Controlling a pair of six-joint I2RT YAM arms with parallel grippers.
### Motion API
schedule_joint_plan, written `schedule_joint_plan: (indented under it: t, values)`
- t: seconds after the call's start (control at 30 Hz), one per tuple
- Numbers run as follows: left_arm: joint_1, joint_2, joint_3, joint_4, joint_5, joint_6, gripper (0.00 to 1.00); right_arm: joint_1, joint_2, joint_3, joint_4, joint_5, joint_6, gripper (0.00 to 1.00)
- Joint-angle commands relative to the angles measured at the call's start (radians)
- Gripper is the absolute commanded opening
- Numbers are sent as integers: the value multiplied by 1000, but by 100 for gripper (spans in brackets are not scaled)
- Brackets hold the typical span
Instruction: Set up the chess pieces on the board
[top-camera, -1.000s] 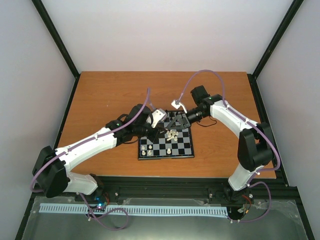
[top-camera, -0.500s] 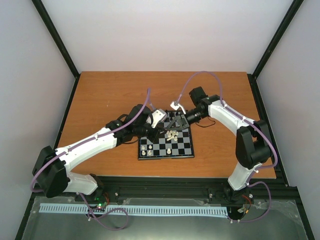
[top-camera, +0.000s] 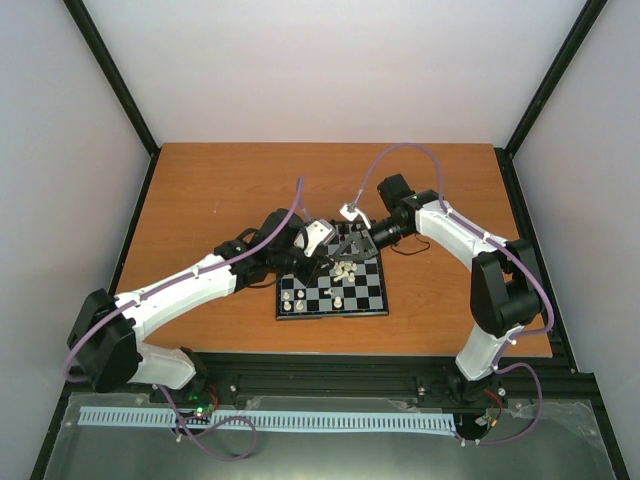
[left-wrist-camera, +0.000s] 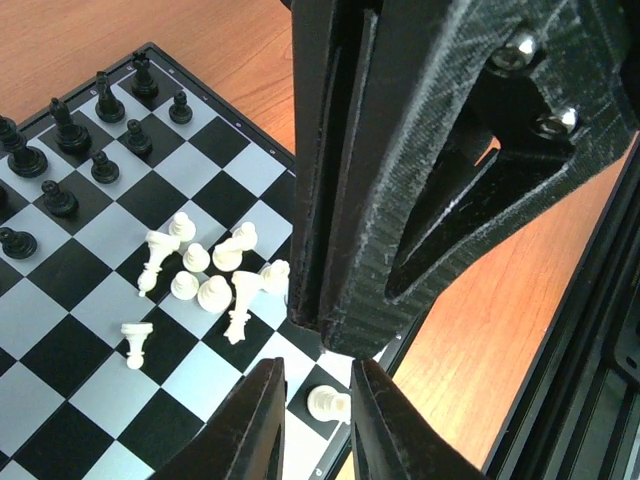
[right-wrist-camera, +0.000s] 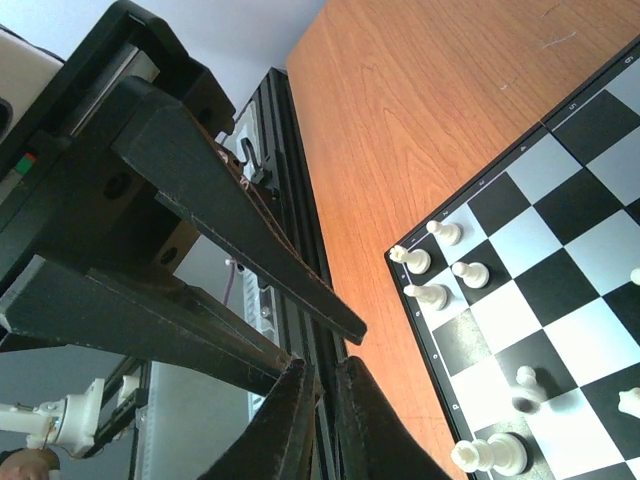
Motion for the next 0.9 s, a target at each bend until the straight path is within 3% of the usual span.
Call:
schedule_joint_plan:
  t: [0.0, 0.1, 0.33, 0.5, 0.67, 0.87]
  values:
    - [-8, 4, 15, 17, -17, 16, 22, 7, -5, -4, 6, 0, -14, 8]
    - [-8, 1, 11, 12, -48, 14, 23, 6, -17, -7, 12, 24, -15, 8]
    - [-8, 36, 43, -82, -116, -30, 33, -28, -41, -20, 17, 102, -36, 8]
    - [-26, 68, 17, -137, -119, -55, 39, -54, -121, -39, 25, 231, -77, 9]
    - [-65, 186, 26, -129, -141, 21, 45, -89, -211, -78, 45, 269, -90, 14]
    - [-67, 336, 89, -77, -155, 99, 46, -169, -246, -92, 37, 225, -99, 17]
